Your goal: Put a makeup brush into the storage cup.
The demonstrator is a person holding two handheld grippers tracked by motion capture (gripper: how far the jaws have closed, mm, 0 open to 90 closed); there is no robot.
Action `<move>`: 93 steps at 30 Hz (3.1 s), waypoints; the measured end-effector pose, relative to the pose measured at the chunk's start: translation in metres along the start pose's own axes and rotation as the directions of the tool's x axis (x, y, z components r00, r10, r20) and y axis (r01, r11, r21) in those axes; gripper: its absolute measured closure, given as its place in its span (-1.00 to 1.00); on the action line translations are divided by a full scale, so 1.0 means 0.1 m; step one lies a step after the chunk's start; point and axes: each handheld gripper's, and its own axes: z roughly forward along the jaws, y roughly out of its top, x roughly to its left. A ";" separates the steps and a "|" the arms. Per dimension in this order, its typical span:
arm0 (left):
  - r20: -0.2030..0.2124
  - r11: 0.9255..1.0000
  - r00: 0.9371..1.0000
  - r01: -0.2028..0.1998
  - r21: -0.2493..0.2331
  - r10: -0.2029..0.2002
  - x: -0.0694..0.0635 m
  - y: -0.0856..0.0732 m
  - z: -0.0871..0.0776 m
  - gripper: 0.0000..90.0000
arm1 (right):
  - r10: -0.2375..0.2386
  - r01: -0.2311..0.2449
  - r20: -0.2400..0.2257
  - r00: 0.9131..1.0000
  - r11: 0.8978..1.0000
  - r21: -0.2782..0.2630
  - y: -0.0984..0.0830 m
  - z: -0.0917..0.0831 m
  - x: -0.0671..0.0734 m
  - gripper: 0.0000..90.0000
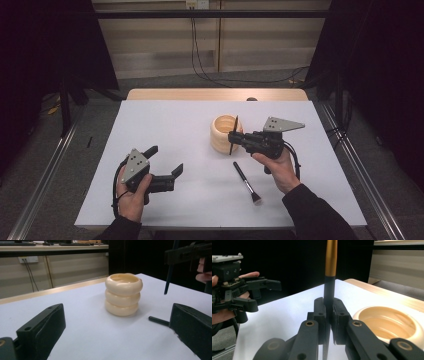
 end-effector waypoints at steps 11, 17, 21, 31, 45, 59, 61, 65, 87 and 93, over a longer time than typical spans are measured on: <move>-0.023 1.000 0.999 0.024 0.016 -0.023 0.03 -0.17 -0.18 -0.97 | -0.017 0.017 0.033 0.999 1.000 0.000 0.16 0.01 -0.13 0.85; -0.024 0.999 0.999 0.026 0.032 -0.025 0.05 -0.25 -0.23 -0.97 | -0.041 0.040 0.045 0.998 0.999 0.006 0.23 0.04 -0.17 0.85; -0.030 1.000 0.999 0.017 0.015 -0.017 0.03 -0.24 -0.24 -0.97 | -0.040 0.040 0.062 0.997 0.999 0.004 0.28 0.05 -0.21 0.85; -0.021 1.000 1.000 -0.002 0.008 0.002 0.01 -0.22 -0.25 -0.99 | -0.055 0.054 0.071 0.996 0.998 0.021 0.37 0.15 -0.31 0.85; -0.037 1.000 0.999 0.002 0.003 -0.001 0.05 -0.21 -0.28 -0.99 | -0.052 0.047 0.112 0.992 0.998 0.044 0.47 0.37 -0.48 0.85; -0.036 1.000 0.999 0.021 -0.004 -0.021 0.07 -0.21 -0.29 -0.98 | -0.015 0.004 0.145 0.989 0.997 0.079 0.28 0.52 -0.64 0.85; -0.041 1.000 0.999 0.014 0.000 -0.014 0.07 -0.21 -0.29 -0.98 | -0.009 -0.002 0.147 0.989 0.997 0.077 0.25 0.52 -0.65 0.85; -0.041 1.000 0.999 0.021 -0.003 -0.021 0.07 -0.21 -0.29 -0.98 | 0.000 -0.012 0.151 0.989 0.997 0.080 0.19 0.51 -0.66 0.85; -0.025 1.000 0.999 0.026 0.005 -0.026 0.09 -0.22 -0.28 -0.97 | 0.016 -0.033 0.157 0.988 0.994 0.103 -0.01 0.57 -0.68 0.85; -0.025 1.000 0.999 0.025 0.003 -0.025 0.09 -0.22 -0.28 -0.97 | 0.036 -0.055 0.163 0.986 0.992 0.117 -0.10 0.56 -0.70 0.85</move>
